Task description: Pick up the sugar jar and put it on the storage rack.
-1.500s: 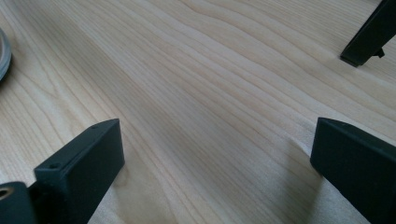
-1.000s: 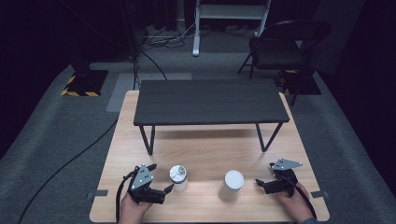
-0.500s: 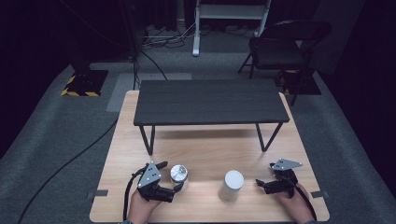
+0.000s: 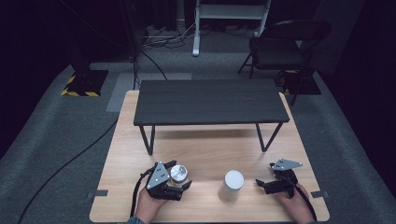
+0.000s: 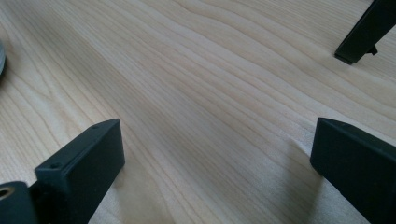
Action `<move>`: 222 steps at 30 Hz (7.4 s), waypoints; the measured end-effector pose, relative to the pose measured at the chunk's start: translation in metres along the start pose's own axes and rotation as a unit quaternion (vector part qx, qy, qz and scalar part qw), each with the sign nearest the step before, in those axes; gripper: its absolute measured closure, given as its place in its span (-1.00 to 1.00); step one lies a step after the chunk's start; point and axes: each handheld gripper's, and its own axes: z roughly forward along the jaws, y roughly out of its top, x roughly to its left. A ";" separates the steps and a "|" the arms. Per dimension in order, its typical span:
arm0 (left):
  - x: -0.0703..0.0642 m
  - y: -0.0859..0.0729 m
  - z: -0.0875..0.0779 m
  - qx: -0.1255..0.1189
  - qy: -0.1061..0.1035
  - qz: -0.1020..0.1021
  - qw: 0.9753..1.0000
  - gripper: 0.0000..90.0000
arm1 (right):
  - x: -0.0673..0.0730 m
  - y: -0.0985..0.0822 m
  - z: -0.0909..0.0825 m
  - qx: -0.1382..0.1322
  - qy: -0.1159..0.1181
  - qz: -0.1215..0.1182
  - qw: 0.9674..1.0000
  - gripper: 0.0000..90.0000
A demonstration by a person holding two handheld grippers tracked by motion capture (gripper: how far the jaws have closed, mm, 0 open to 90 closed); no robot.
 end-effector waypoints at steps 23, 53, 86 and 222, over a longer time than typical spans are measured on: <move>-0.006 -0.013 0.010 0.041 0.018 0.007 0.999 -0.32 | 0.000 0.000 0.000 0.000 0.000 0.000 1.000 -0.94; -0.013 0.063 0.013 0.069 0.037 0.008 0.997 -0.32 | 0.000 0.000 0.000 0.000 0.001 0.001 1.000 -0.94; 0.004 0.237 0.018 0.040 0.034 0.019 0.998 -0.32 | -0.003 -0.001 0.000 -0.001 0.012 -0.009 1.000 -0.93; -0.017 0.038 0.057 0.204 0.087 -0.035 0.974 -0.77 | 0.007 0.003 0.003 0.004 0.002 0.001 1.000 -1.00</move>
